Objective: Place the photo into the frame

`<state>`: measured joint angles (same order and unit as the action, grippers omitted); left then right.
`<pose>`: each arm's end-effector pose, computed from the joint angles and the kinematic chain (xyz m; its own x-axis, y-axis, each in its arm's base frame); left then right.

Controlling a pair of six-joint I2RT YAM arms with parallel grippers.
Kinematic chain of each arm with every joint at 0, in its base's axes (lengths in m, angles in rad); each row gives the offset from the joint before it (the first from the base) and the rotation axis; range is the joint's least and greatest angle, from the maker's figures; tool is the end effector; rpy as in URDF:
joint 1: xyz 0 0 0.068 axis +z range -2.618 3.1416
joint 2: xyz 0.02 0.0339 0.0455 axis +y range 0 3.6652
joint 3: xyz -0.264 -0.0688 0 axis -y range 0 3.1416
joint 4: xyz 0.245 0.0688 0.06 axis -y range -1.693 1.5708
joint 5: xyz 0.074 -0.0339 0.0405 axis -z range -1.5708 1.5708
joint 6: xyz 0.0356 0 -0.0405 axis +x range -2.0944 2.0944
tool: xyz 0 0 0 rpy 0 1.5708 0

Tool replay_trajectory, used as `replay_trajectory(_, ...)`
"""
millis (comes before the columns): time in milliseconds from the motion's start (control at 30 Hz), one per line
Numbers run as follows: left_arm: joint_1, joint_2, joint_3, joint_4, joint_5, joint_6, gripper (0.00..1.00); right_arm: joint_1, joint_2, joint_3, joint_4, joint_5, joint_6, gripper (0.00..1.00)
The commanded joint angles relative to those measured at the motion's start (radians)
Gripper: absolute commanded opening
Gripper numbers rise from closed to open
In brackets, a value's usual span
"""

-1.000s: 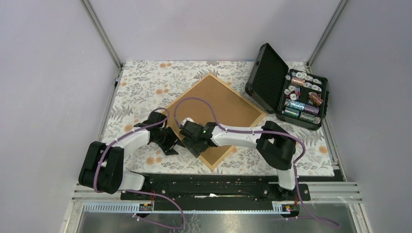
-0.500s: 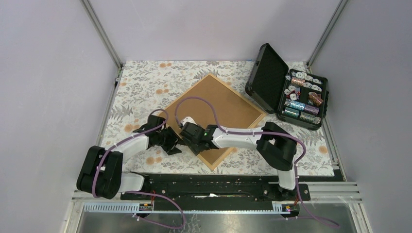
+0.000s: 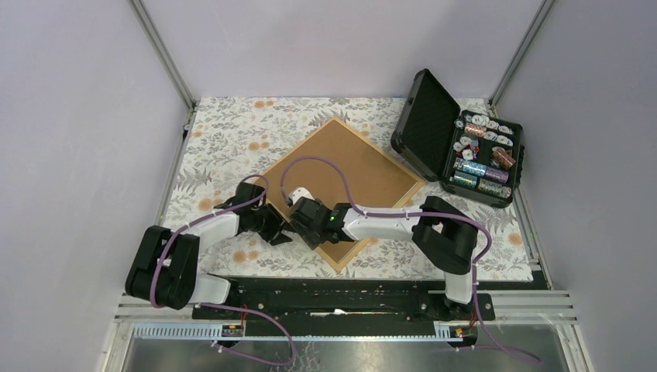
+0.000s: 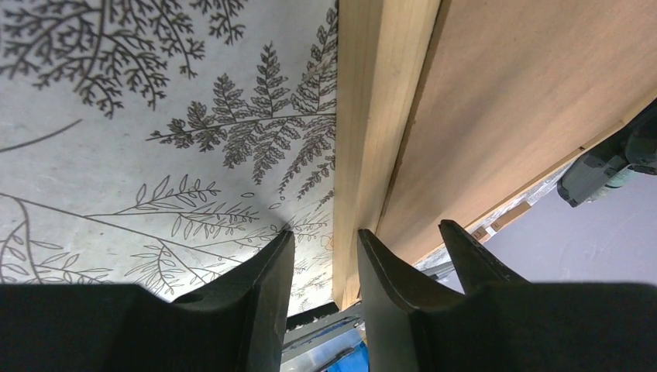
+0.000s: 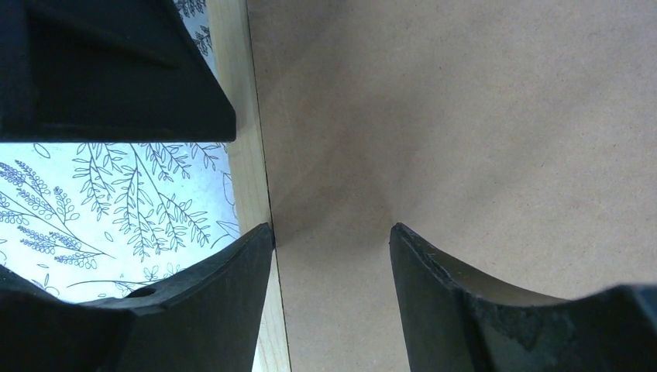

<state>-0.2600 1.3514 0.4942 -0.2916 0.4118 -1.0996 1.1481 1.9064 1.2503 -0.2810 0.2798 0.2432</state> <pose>0.2012 -0.0683 0.1280 -0.7513 -0.6451 0.1394 -0.6067 0.5919 -0.5307 0.1738 0.3624 0.1737 -0.5158 -0.5824 -0.6283 -0.7060 0.7044 -0.0734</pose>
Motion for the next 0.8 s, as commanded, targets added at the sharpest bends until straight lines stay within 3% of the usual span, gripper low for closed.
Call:
replay_trajectory(0,-0.004,0.092,-0.042,-0.112,-0.207,-0.001,0.43,0.019,-0.01,-0.025,0.034,0.047,-0.042,0.65)
replay_trajectory(133,-0.004,0.151,-0.042,-0.105,-0.204,-0.01,0.43,0.026,0.009,-0.031,0.028,0.108,-0.063,0.65)
replay_trajectory(333,-0.009,0.168,-0.018,-0.163,-0.268,-0.035,0.38,0.034,-0.008,-0.021,-0.045,0.393,-0.042,0.62)
replay_trajectory(633,-0.024,0.191,-0.001,-0.18,-0.29,-0.058,0.29,0.033,-0.096,-0.013,-0.037,0.496,-0.062,0.63)
replay_trajectory(700,-0.024,0.197,0.001,-0.182,-0.29,-0.058,0.28,0.035,-0.12,-0.024,-0.022,0.42,-0.1,0.65)
replay_trajectory(767,-0.025,0.211,0.006,-0.171,-0.288,-0.039,0.28,0.035,-0.16,-0.068,0.036,0.232,-0.152,0.79)
